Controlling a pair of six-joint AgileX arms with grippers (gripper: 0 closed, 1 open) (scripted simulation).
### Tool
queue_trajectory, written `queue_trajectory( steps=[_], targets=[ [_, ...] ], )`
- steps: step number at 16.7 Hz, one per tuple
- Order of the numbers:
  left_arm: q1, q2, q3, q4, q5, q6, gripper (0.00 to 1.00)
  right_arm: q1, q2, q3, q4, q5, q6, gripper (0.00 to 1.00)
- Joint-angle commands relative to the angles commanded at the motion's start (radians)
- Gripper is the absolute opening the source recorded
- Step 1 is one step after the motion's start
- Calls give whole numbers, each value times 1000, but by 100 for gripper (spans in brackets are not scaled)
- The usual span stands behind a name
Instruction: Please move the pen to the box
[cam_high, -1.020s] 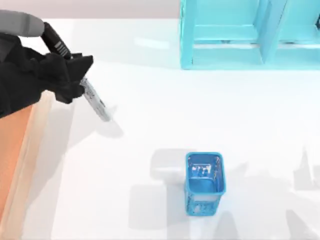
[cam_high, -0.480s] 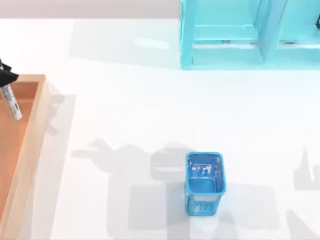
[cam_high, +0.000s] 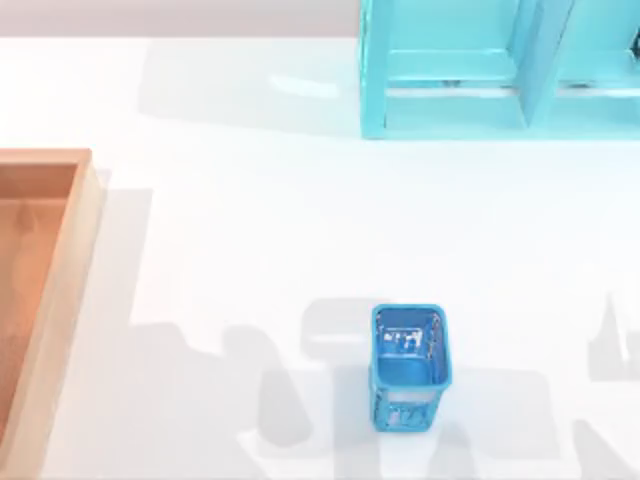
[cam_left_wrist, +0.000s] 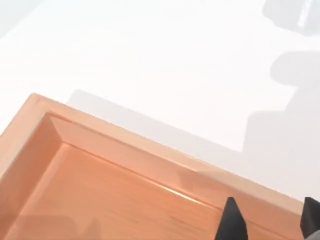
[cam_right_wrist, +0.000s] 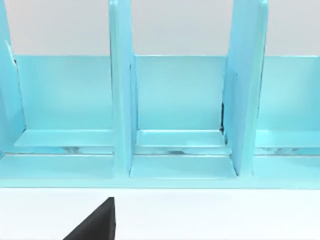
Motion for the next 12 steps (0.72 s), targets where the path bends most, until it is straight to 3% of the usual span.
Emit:
queue_trajectory(
  steps=[5, 12],
  targets=[
    [116, 101, 89, -262, 138, 306, 0, 0, 0, 0, 0, 0, 0, 100],
    [138, 118, 102, -314, 175, 365, 0, 0, 0, 0, 0, 0, 0, 100]
  ],
)
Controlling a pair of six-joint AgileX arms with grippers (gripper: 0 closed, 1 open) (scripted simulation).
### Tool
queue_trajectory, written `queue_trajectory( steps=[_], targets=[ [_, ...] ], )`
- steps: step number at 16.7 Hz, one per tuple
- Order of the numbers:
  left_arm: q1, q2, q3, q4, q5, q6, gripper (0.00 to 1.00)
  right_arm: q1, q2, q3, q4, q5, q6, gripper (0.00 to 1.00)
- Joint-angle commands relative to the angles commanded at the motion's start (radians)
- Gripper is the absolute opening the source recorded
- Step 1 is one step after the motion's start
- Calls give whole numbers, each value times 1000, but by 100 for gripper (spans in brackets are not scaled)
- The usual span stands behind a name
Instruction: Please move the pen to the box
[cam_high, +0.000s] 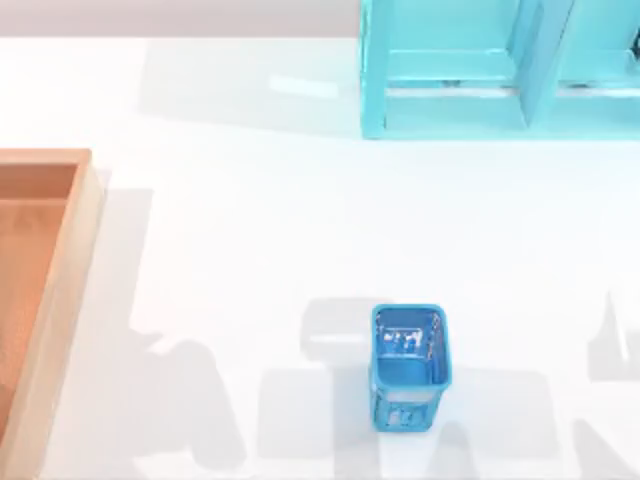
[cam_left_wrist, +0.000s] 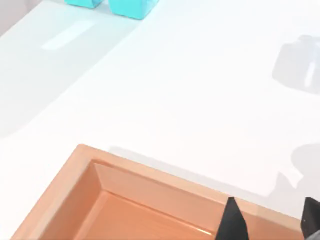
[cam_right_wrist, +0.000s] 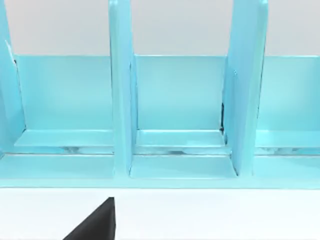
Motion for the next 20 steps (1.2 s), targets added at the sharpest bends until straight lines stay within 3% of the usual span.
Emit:
queue_trajectory(
  steps=[3, 11, 16, 20],
  targets=[
    [-17, 34, 32, 49, 1, -14, 0, 0, 0, 0, 0, 0, 0, 100],
    [-84, -26, -225, 356, 32, -170, 0, 0, 0, 0, 0, 0, 0, 100],
    [-103, -37, -249, 381, 44, -192, 0, 0, 0, 0, 0, 0, 0, 100],
    [-103, -37, -249, 381, 44, -192, 30, 0, 0, 0, 0, 0, 0, 100]
  ],
)
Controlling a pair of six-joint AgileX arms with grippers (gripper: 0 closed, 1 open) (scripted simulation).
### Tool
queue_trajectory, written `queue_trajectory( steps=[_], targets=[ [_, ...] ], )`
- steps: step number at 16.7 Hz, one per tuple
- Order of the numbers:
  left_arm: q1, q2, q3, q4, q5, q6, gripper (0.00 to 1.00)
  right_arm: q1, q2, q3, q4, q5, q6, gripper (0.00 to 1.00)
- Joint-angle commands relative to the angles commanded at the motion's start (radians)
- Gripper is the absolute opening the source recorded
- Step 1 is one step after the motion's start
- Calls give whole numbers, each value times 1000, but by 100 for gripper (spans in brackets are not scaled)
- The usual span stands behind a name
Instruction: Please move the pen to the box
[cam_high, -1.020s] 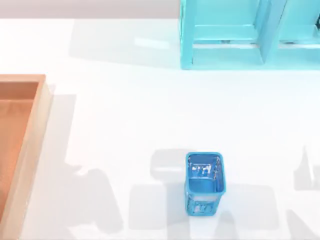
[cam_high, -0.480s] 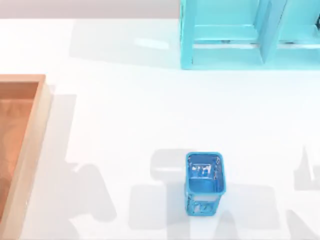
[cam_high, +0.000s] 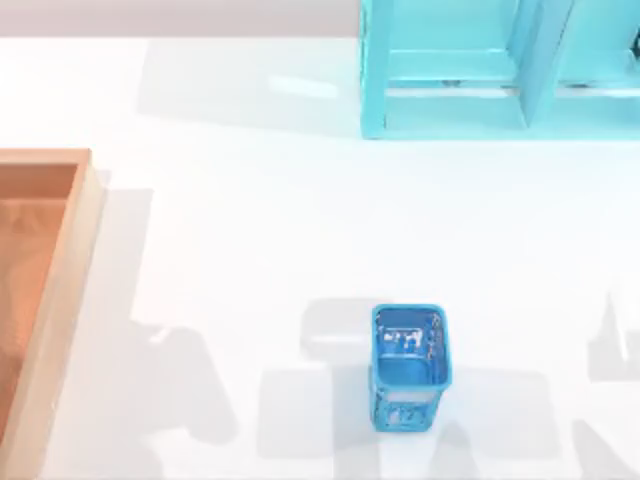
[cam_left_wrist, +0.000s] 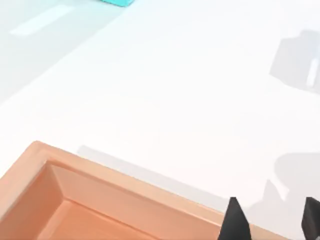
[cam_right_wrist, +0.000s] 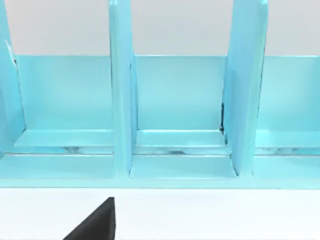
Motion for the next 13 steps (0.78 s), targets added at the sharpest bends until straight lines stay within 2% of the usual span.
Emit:
queue_trajectory(
  steps=[9, 13],
  targets=[
    [0, 0, 0, 0, 0, 0, 98, 0, 0, 0, 0, 0, 0, 100],
    [0, 0, 0, 0, 0, 0, 100, 0, 0, 0, 0, 0, 0, 100]
  ],
)
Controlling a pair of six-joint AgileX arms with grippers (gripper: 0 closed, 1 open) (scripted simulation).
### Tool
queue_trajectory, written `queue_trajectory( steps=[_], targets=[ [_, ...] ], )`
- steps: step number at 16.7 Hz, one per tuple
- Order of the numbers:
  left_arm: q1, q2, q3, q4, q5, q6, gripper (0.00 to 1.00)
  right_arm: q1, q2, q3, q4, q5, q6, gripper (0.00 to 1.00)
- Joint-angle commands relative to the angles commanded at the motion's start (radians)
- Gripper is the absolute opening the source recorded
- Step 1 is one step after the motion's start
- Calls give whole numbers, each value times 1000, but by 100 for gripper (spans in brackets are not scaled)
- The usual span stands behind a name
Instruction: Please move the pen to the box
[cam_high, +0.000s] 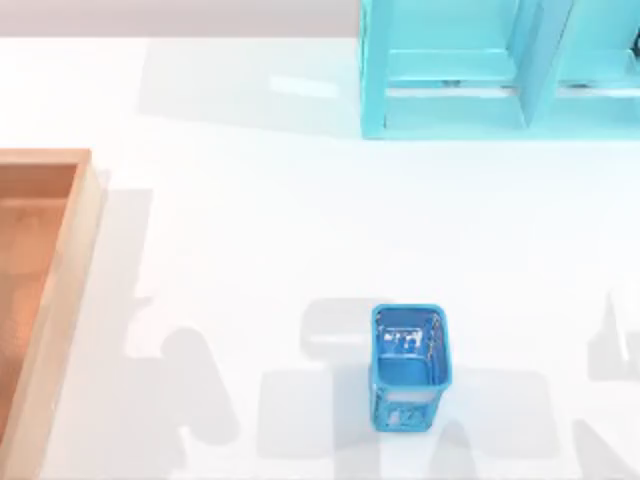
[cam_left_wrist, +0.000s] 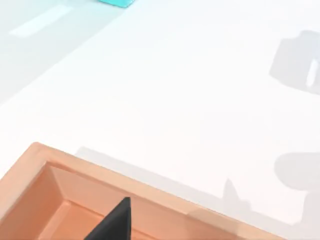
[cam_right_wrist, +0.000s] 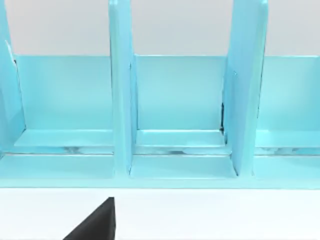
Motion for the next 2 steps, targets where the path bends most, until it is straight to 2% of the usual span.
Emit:
queue_trajectory(
  steps=[2],
  targets=[
    [0, 0, 0, 0, 0, 0, 100, 0, 0, 0, 0, 0, 0, 100]
  ],
)
